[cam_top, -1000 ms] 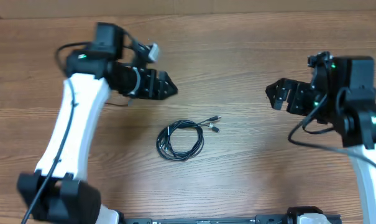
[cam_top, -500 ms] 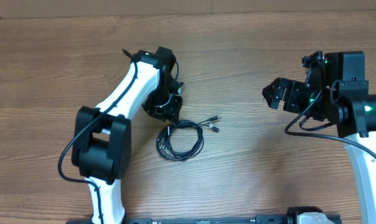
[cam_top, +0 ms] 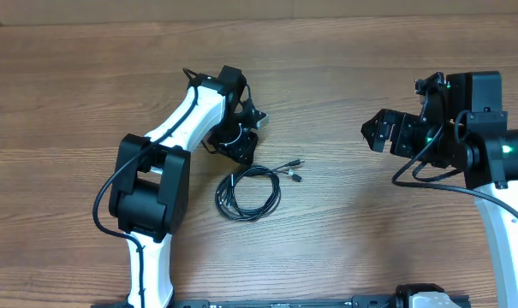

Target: Untangle cables

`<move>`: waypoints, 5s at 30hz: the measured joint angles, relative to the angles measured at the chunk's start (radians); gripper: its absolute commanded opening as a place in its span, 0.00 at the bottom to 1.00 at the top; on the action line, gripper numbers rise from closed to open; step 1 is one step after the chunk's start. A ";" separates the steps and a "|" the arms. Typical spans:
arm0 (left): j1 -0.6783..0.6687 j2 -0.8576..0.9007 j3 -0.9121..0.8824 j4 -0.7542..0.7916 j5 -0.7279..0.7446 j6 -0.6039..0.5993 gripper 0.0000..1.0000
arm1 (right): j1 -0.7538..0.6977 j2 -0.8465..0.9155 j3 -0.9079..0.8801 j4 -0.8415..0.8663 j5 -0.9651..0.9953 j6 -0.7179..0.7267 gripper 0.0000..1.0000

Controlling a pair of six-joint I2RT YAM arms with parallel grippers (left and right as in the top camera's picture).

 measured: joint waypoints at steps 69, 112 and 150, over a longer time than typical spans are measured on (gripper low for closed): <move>0.076 -0.264 0.394 -0.168 0.194 -0.591 0.15 | 0.264 0.434 0.001 0.488 -0.275 0.397 0.68; -0.152 -0.259 -0.357 0.463 -0.366 -1.758 0.61 | 0.113 0.434 0.002 0.193 0.121 0.281 0.83; 0.025 -0.619 -0.167 0.240 0.257 -0.225 0.04 | 0.120 0.338 0.167 0.194 -0.453 0.123 0.75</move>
